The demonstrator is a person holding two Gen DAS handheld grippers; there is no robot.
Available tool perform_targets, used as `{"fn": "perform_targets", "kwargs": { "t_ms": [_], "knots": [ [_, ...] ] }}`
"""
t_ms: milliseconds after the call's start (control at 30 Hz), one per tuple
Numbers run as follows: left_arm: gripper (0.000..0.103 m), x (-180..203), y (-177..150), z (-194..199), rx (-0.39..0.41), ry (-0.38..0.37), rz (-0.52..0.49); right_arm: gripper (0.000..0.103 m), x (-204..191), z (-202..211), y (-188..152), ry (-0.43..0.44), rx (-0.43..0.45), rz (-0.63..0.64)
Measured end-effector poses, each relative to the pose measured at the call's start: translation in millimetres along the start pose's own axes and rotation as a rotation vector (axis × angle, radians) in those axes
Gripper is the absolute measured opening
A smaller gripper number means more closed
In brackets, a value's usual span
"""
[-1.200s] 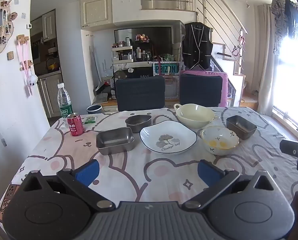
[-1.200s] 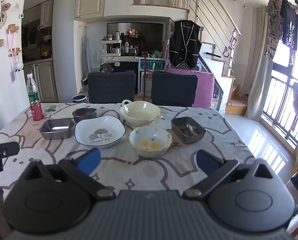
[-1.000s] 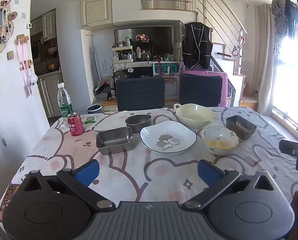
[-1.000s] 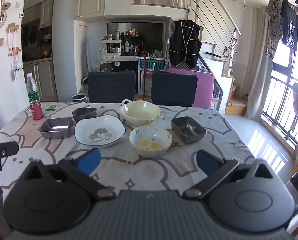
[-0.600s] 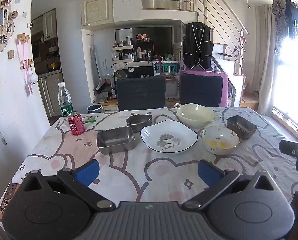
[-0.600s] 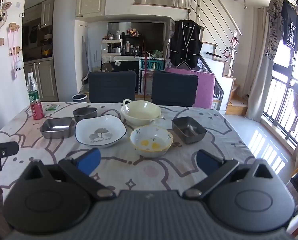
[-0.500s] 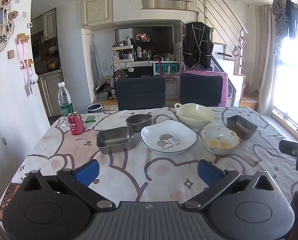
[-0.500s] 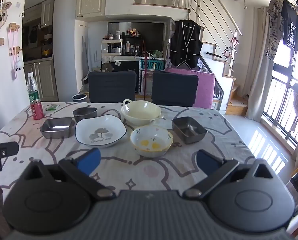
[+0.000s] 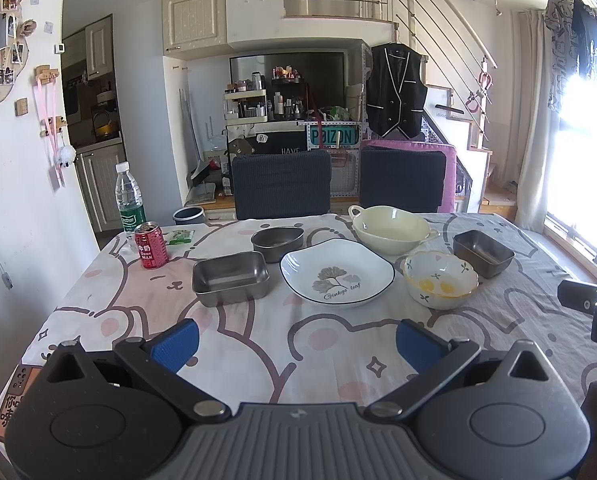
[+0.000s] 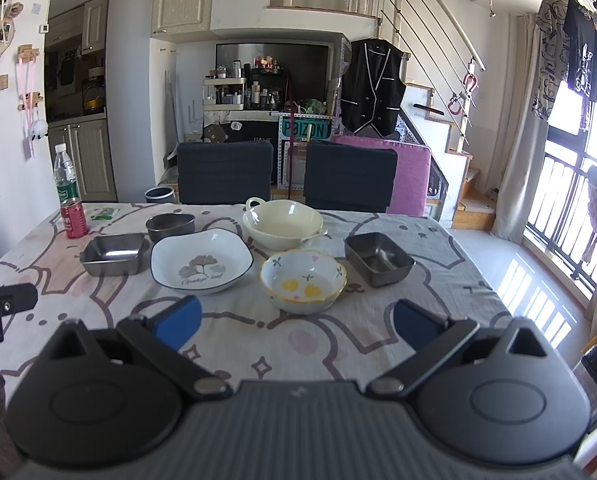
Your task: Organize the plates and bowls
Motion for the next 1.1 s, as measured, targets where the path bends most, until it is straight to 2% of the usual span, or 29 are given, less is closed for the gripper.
{"fn": "perform_targets", "kwargs": {
  "t_ms": [1100],
  "knots": [
    [0.103,-0.2,0.1,-0.1,-0.001,-0.001,0.003,0.103,0.2,0.3,-0.6,-0.001,-0.005,0.003]
  ]
}}
Point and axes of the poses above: each gripper's, at about its wrist camera, not at the fingertips, and z roughly against the way its jaws point, x to its right, y to its top, the point moved 5 cm from there along -z, roughly the way its jaws point, and after that the axes turned 14 degrees about -y, right-handed, at the moved point
